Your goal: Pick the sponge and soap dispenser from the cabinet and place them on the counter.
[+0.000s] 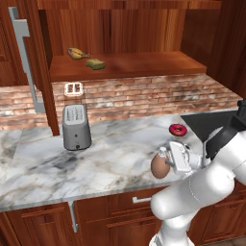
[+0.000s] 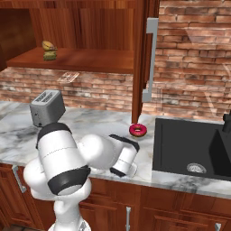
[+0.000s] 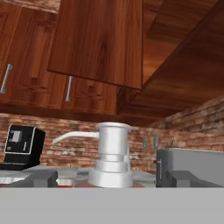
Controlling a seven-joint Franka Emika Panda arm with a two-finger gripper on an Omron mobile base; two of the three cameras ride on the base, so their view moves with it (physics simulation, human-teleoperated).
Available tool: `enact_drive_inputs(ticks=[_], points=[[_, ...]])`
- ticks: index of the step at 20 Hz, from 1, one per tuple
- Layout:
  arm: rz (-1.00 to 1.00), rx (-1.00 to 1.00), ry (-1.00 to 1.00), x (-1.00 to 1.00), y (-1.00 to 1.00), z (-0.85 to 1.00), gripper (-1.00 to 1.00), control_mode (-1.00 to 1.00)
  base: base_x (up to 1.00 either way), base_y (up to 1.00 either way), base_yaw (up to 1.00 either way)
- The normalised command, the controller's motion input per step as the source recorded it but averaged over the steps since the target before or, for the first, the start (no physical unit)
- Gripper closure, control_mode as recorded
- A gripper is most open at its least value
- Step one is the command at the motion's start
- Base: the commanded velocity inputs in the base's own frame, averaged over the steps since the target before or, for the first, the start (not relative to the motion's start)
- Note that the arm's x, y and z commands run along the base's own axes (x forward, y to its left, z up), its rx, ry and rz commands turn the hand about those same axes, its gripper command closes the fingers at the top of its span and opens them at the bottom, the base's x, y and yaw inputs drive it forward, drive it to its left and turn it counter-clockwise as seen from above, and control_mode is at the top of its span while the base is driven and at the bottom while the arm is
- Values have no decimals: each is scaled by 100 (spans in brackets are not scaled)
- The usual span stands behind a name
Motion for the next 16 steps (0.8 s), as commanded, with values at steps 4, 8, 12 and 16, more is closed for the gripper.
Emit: enact_drive_inputs(ticks=[4, 8, 12, 16], points=[[1, 0, -4, -12, -25, -17, -100, -100, 0, 0, 0], [0, 0, -10, -21, -48, -1, -100, -100, 0, 0, 0], [0, 1, -17, -27, -39, 3, -100, -100, 0, 0, 0], [0, 6, -19, -33, -18, 29, -100, -100, 0, 0, 0]])
